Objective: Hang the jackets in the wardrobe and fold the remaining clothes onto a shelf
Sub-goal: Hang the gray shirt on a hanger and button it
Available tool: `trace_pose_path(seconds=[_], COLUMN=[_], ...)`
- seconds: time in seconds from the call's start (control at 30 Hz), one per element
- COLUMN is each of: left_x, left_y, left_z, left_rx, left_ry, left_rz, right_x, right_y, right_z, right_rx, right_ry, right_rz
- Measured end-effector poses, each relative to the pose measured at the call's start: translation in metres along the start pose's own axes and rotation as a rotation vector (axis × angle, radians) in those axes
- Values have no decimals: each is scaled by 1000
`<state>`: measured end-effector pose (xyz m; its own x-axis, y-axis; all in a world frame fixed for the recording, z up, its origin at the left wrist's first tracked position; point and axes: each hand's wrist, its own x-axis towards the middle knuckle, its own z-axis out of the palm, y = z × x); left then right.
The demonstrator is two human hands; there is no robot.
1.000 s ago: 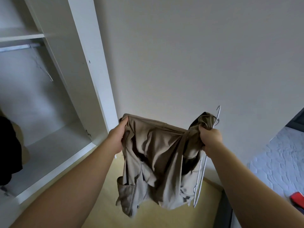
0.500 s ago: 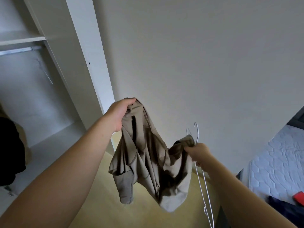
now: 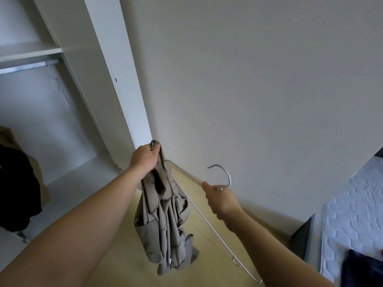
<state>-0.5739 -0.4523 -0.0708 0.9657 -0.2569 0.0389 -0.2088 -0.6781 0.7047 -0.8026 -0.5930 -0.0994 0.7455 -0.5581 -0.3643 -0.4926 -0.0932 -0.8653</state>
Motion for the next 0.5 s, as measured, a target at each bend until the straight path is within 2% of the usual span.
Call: trace_pose_path(seconds=[0.27,0.37,0.5], left_x=[8,-2,-10], left_y=[3,19,29], left_z=[-21,-21,-22], left_rx=[-124,-90,-68], left_ry=[31,-54,-245], left_rz=[-54,-50,23], right_x=[3,8,17], right_y=[-6,-17,-34], right_z=[16,26,39], right_rx=[-54,-68,-49], right_ry=[-105,-97,10], right_rz=[59,32,-22])
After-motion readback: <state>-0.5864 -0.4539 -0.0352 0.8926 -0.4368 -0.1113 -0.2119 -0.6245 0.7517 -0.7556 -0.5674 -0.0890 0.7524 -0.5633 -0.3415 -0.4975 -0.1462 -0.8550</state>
